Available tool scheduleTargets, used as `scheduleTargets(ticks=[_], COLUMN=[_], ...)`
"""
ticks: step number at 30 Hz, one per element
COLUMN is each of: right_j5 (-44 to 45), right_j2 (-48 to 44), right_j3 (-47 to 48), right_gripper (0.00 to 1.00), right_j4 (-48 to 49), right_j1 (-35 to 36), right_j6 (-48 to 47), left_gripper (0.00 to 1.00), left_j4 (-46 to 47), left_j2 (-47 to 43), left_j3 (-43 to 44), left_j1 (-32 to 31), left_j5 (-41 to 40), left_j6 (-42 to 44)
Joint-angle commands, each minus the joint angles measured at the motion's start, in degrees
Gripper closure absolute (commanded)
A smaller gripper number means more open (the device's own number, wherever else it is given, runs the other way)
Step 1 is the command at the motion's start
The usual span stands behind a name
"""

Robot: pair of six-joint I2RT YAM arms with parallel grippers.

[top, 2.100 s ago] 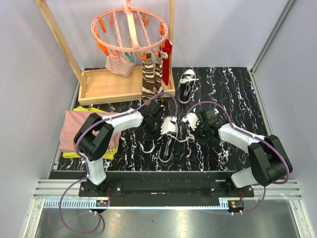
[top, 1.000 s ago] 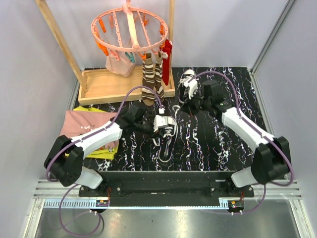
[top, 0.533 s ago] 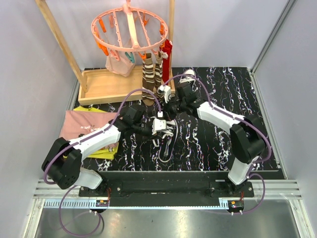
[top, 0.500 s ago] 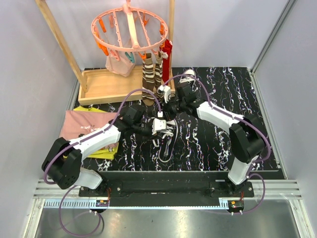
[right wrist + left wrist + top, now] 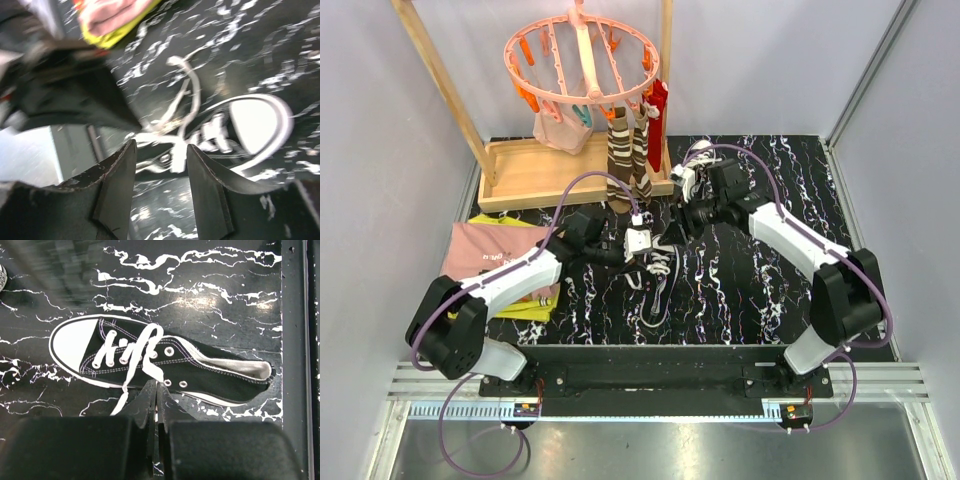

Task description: Tie the shoes

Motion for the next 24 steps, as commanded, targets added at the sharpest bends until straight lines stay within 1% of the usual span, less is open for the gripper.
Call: scheduleTargets(ticks=[1, 5, 10, 20, 24], right_j5=[-6.8, -7.8, -6.6, -3.7, -3.7], right_j2=[-2.7, -0.5, 0.7, 3.2, 4.2], right_j3=[-2.6, -2.2, -2.6, -2.8, -2.6], right_gripper=[0.46, 0.45, 0.41, 0.41, 0.44], right_j4=[-2.6, -2.6, -2.5, -2.3, -2.2], right_j1=[1.0, 1.8, 4.0, 5.4, 5.4], right_j6=[0.0, 2.0, 1.6, -0.5, -1.3], left_gripper=[1.0, 1.0, 1.0, 1.0, 1.0], left_j4=[4.6, 4.6, 4.7, 5.5, 5.7], left_j2=[1.2, 2.0, 2.5, 2.5, 2.6], left_j3=[1.9, 2.6, 2.9, 2.9, 3.1], left_j1=[0.1, 0.1, 0.1, 0.2, 0.2], left_j5=[2.7, 3.2, 2.8, 4.0, 4.4], left_j6=[-0.9, -1.1, -1.2, -1.4, -1.4])
